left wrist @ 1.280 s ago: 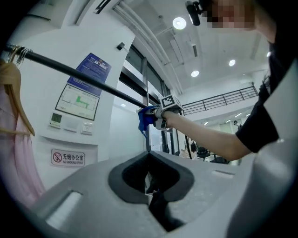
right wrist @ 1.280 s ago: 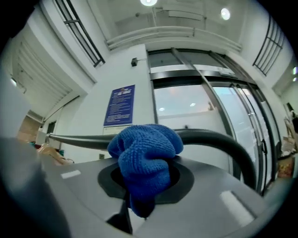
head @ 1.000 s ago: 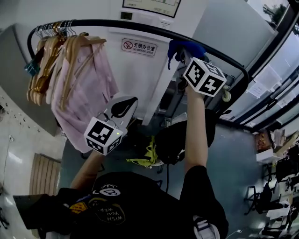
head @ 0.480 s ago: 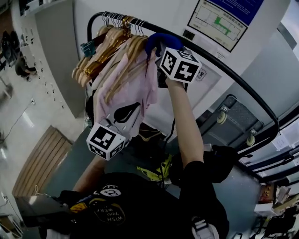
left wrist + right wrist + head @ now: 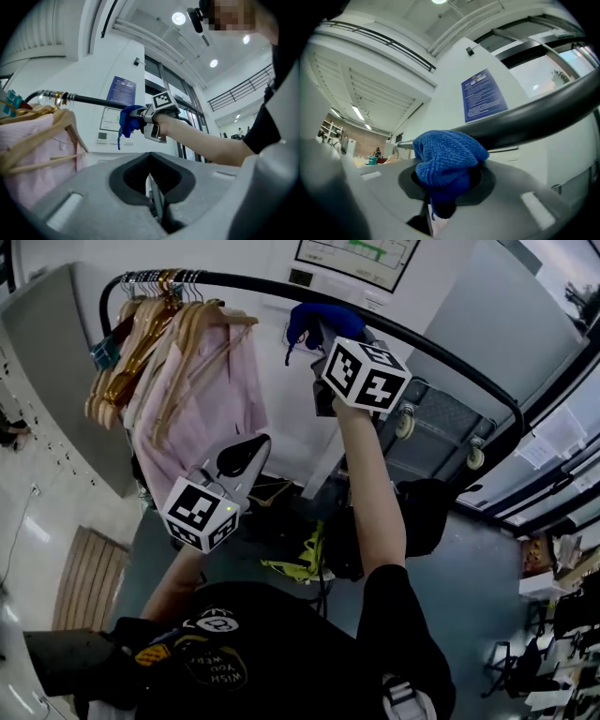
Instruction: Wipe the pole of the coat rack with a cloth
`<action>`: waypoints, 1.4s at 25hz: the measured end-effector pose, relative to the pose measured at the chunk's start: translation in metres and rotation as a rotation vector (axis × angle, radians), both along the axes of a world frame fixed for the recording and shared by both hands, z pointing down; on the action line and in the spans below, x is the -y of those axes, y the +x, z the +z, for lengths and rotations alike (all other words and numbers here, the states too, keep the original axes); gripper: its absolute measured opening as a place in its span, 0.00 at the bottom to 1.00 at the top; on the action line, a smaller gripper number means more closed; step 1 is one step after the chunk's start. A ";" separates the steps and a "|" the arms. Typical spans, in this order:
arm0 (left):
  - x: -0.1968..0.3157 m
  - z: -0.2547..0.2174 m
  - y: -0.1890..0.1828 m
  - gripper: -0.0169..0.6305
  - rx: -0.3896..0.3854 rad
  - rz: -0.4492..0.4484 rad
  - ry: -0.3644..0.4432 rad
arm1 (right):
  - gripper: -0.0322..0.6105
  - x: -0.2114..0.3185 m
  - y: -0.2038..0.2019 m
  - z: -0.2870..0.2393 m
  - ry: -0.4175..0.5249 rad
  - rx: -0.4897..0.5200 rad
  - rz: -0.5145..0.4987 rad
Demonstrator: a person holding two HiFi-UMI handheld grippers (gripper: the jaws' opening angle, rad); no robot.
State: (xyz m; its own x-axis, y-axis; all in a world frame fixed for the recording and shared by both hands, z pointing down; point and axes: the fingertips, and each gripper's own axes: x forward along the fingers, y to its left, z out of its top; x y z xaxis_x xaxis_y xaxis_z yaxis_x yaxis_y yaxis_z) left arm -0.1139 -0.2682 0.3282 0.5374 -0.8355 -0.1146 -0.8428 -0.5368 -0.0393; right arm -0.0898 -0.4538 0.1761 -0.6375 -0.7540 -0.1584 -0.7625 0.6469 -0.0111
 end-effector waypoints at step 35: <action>-0.029 -0.003 -0.063 0.03 0.002 -0.221 0.010 | 0.18 0.003 -0.104 0.003 -0.040 0.019 -0.123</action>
